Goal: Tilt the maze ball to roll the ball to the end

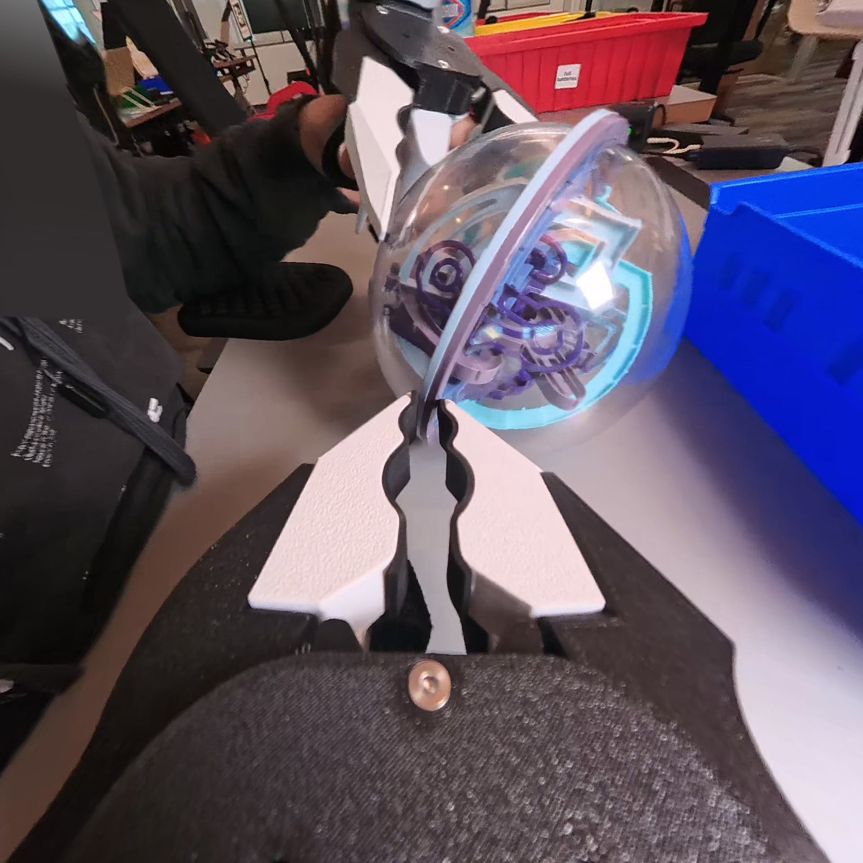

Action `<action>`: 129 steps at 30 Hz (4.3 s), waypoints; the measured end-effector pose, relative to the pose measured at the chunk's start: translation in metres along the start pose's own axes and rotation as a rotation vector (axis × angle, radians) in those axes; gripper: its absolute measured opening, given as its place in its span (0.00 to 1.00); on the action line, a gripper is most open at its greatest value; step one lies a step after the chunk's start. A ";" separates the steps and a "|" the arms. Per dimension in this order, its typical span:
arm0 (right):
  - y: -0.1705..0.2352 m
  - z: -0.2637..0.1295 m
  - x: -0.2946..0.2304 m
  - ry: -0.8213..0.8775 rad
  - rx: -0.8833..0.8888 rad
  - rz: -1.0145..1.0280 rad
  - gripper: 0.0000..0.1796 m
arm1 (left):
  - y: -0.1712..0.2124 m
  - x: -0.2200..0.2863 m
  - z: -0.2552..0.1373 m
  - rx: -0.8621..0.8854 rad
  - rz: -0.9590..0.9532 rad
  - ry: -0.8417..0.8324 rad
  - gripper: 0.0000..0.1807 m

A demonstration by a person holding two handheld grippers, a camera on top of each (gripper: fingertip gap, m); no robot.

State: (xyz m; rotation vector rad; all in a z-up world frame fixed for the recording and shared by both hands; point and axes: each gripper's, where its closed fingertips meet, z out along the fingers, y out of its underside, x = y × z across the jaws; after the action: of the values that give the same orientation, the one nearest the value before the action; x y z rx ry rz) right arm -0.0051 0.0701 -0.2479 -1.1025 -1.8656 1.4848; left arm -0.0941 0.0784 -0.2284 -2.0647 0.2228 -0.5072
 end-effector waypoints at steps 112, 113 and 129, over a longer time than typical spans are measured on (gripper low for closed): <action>-0.022 -0.005 -0.025 -0.188 0.148 0.134 0.67 | 0.012 0.088 -0.014 -0.191 -0.208 0.367 0.88; -0.018 -0.003 -0.025 -0.204 0.127 0.166 0.67 | 0.017 0.086 -0.013 -0.202 -0.247 0.374 0.88; 0.021 0.008 -0.014 -0.220 -0.056 0.225 0.69 | 0.029 0.048 0.009 -0.204 -0.742 0.455 0.80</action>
State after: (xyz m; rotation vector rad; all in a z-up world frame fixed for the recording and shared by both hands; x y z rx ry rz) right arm 0.0016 0.0559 -0.2693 -1.2536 -1.9930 1.7508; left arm -0.0460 0.0536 -0.2443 -2.1667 -0.2581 -1.4595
